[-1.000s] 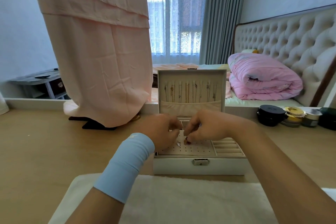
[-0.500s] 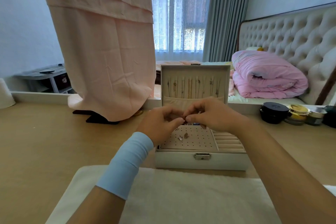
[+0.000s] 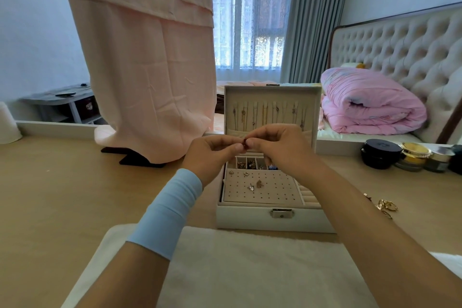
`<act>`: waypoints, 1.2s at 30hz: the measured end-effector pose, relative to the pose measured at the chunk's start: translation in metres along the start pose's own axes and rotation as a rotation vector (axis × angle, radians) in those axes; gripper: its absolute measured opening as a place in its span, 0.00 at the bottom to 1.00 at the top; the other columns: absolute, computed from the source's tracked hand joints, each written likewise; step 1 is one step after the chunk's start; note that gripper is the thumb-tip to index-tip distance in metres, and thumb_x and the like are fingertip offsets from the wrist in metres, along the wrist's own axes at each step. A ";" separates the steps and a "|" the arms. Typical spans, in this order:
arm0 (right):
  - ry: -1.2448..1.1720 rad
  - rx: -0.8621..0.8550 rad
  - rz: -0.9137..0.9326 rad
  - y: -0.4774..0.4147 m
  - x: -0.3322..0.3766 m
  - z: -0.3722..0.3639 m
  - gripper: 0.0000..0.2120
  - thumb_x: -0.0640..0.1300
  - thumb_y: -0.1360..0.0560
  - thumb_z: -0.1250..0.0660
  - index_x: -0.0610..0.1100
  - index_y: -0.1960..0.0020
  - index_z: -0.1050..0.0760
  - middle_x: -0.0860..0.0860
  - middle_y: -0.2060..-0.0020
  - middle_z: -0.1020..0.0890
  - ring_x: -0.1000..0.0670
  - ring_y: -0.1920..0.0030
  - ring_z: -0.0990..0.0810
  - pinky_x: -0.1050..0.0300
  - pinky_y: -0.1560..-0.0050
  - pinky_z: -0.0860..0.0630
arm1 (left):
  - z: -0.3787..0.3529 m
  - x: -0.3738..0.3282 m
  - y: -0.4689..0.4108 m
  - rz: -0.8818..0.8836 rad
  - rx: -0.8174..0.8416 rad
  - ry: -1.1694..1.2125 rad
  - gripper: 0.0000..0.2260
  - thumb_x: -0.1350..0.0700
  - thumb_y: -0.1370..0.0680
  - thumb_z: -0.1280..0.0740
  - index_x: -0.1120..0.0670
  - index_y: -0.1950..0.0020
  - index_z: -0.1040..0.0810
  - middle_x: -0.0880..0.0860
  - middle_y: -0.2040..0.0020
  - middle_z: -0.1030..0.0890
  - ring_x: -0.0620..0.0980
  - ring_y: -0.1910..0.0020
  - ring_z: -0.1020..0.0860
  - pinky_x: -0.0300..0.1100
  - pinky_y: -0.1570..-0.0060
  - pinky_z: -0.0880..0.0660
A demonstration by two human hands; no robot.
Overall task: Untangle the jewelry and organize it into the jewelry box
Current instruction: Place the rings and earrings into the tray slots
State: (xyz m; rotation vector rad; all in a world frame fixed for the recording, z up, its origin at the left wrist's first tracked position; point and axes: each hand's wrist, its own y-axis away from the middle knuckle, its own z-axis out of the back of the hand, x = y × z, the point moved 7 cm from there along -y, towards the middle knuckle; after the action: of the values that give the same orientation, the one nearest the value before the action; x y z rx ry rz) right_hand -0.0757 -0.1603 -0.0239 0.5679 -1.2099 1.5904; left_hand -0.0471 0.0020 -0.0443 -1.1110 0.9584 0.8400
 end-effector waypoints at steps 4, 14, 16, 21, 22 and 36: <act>0.027 0.054 0.000 0.000 0.001 -0.001 0.06 0.45 0.26 0.24 0.48 0.50 0.14 0.53 0.64 0.14 0.55 0.72 0.21 0.60 0.66 0.20 | -0.005 0.004 0.000 0.004 -0.036 -0.027 0.05 0.58 0.27 0.25 0.54 0.52 0.15 0.48 0.60 0.14 0.41 0.61 0.17 0.34 0.59 0.22; 0.164 0.052 0.010 -0.004 -0.007 0.009 0.10 0.42 0.23 0.28 0.55 0.47 0.15 0.62 0.62 0.14 0.59 0.73 0.21 0.61 0.64 0.22 | -0.016 0.003 0.002 -0.170 -0.004 -0.342 0.07 0.54 0.23 0.31 0.44 0.48 0.17 0.44 0.54 0.16 0.42 0.52 0.20 0.38 0.47 0.23; 0.280 0.076 -0.004 -0.004 -0.014 0.009 0.08 0.43 0.23 0.28 0.54 0.47 0.14 0.65 0.65 0.16 0.64 0.71 0.21 0.63 0.61 0.25 | -0.019 0.007 0.002 -0.228 0.029 -0.658 0.08 0.52 0.21 0.34 0.42 0.45 0.18 0.45 0.52 0.18 0.43 0.51 0.24 0.41 0.47 0.26; 0.597 0.210 -0.092 0.000 -0.034 0.007 0.06 0.47 0.25 0.26 0.55 0.50 0.13 0.59 0.53 0.15 0.59 0.52 0.20 0.57 0.46 0.25 | -0.024 0.011 0.004 -0.297 0.116 -0.968 0.12 0.48 0.21 0.39 0.43 0.44 0.17 0.43 0.45 0.19 0.45 0.48 0.29 0.46 0.44 0.28; 0.615 0.224 -0.094 0.001 -0.035 0.007 0.06 0.47 0.25 0.26 0.55 0.49 0.14 0.59 0.51 0.14 0.58 0.49 0.20 0.59 0.45 0.26 | -0.026 0.013 0.005 -0.302 0.138 -1.003 0.12 0.47 0.21 0.40 0.43 0.44 0.17 0.42 0.44 0.19 0.45 0.47 0.29 0.45 0.43 0.29; 0.866 0.132 0.028 0.008 -0.030 0.008 0.05 0.53 0.23 0.29 0.57 0.49 0.15 0.62 0.53 0.18 0.61 0.55 0.29 0.71 0.65 0.42 | -0.031 0.019 0.006 -0.313 0.160 -1.079 0.13 0.47 0.20 0.40 0.44 0.43 0.17 0.43 0.43 0.20 0.46 0.45 0.28 0.43 0.40 0.33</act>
State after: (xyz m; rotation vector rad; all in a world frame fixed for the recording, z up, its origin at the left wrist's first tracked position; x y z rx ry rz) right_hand -0.0730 -0.1804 -0.0484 -0.0860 -0.4611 1.6724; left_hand -0.0517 -0.0247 -0.0685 -0.4967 -0.0551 0.9088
